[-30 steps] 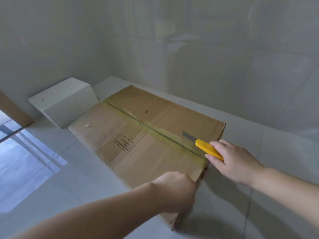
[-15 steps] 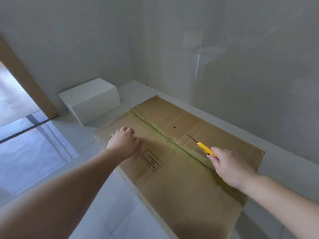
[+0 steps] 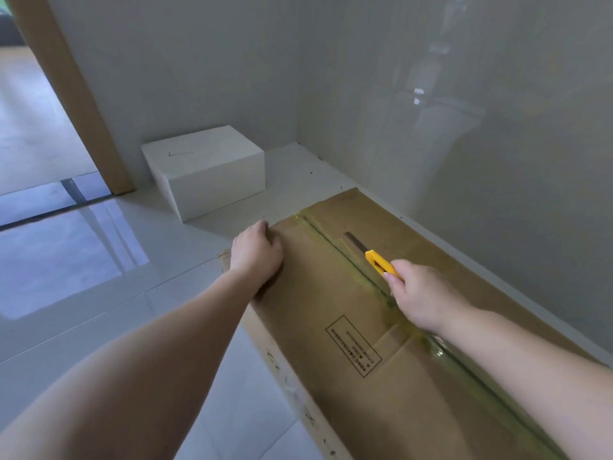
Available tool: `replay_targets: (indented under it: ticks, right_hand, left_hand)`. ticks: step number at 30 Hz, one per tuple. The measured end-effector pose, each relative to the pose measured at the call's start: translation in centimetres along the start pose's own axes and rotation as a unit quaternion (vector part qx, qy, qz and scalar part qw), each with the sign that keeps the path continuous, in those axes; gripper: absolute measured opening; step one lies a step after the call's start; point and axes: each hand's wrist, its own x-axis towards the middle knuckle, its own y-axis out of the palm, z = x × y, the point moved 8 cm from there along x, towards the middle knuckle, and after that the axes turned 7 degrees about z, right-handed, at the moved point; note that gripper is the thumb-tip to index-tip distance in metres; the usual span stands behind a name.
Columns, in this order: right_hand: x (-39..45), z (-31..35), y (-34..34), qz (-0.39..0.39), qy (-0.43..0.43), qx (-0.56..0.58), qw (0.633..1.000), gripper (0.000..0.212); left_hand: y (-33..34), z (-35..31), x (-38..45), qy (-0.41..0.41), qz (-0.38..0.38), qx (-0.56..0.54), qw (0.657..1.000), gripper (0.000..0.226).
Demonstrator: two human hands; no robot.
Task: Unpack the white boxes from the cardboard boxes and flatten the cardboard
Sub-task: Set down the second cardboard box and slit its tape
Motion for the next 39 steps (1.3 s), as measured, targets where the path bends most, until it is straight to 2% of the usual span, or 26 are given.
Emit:
replay_targets:
  ticks: [4,7,9,12,14,17,22,39]
  right_hand:
    - [1.0,-0.1,-0.4,-0.005,0.007,0.015,1.0,0.025]
    - [1.6,0.3,-0.5,0.002,0.001,0.022,1.0,0.026]
    - [2.0,0.9,-0.4,0.013,-0.005,0.027,1.0,0.027]
    - [2.7,2.8,-0.4,0.024,-0.023,0.022,0.999,0.028]
    - [3.5,4.4,-0.4,0.026,-0.038,-0.003,0.999,0.029]
    - [5.4,5.6,-0.2,0.032,-0.03,-0.032,0.999,0.033]
    - [7.8,6.1,0.9,0.066,0.0,-0.089,0.994,0.03]
    - [8.3,7.6,2.1,0.072,-0.02,-0.136,0.988,0.022]
  left_hand:
    - [0.3,0.6,-2.1,0.001,-0.041,-0.005,0.999,0.048]
    - [1.3,0.8,-2.5,-0.02,-0.02,0.077,0.997,0.047]
    - [1.6,0.9,-2.1,-0.043,0.001,0.092,0.995,0.042]
    - [1.2,1.2,-1.3,-0.088,-0.002,0.015,0.996,0.033]
    - [1.1,0.9,-0.6,-0.091,-0.011,-0.022,0.996,0.027]
    - [1.8,0.3,0.4,-0.078,-0.003,-0.031,0.996,0.027]
    - [3.1,1.5,1.2,-0.123,0.0,-0.029,0.992,0.024]
    - [2.3,0.0,0.7,-0.086,-0.019,-0.004,0.996,0.029]
